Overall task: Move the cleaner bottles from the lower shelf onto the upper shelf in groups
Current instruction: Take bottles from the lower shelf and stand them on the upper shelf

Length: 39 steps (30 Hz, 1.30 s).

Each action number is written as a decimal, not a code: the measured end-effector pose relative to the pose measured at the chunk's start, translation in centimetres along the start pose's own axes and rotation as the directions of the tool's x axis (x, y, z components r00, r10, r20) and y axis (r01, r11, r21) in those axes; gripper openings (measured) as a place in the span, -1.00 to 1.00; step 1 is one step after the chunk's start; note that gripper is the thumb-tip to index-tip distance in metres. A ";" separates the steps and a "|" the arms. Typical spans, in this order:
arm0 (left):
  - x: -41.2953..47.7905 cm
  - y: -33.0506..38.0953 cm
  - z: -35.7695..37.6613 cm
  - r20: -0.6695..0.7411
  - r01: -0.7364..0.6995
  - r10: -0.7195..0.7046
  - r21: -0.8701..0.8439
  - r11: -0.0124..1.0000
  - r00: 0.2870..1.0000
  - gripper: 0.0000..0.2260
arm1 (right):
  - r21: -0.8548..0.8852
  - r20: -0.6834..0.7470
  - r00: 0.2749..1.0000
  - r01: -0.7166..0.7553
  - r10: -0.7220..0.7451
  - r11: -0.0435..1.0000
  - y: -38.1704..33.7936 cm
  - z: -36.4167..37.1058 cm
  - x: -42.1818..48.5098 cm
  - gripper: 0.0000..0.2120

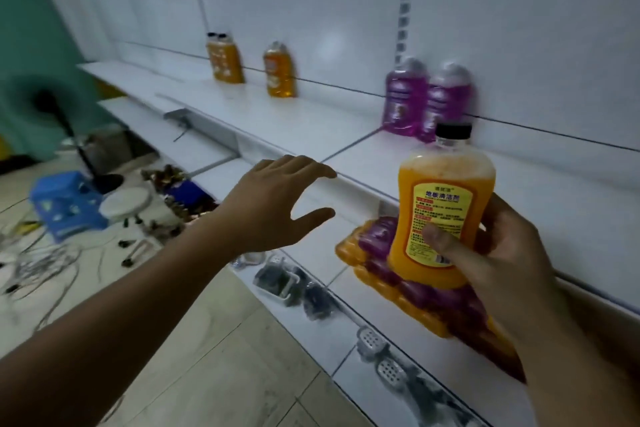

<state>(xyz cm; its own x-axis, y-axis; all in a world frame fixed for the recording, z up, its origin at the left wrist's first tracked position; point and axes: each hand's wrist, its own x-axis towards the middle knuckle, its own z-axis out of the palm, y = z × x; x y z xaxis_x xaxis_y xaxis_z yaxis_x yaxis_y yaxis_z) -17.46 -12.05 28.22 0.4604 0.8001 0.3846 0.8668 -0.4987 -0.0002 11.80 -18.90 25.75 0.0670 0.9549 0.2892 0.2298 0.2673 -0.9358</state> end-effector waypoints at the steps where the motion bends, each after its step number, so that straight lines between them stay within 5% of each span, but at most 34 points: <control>1: -1.3 -2.3 -0.1 0.009 0.035 -0.035 0.001 0.999 0.999 -0.48 | 0.017 0.019 1.000 0.004 -0.005 1.000 -0.1 2.4 0.9 -0.55; 8: -9.5 -18.0 -1.1 0.026 0.226 -0.228 0.066 0.972 0.973 -0.43 | 0.118 0.119 0.993 -0.024 0.010 0.993 -1.2 19.6 6.3 -0.59; 15: -13.8 -27.7 -0.2 0.002 0.385 -0.385 -0.044 0.922 0.923 -0.47 | 0.120 0.184 0.983 0.002 -0.024 0.993 -2.2 32.7 10.8 -0.57; 39: -3.7 -60.0 9.2 0.006 0.526 -0.537 -0.215 0.823 0.843 -0.49 | 0.094 0.210 0.977 0.003 -0.022 0.996 0.2 59.3 38.2 -0.56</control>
<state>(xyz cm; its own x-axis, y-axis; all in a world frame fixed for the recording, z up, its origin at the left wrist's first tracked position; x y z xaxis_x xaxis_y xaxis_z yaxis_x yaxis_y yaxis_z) -69.42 17.94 18.32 -0.0765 0.9446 0.3192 0.9143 -0.0612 0.4004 -43.13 25.26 24.66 -0.1435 0.9546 0.2612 0.1379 0.2806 -0.9499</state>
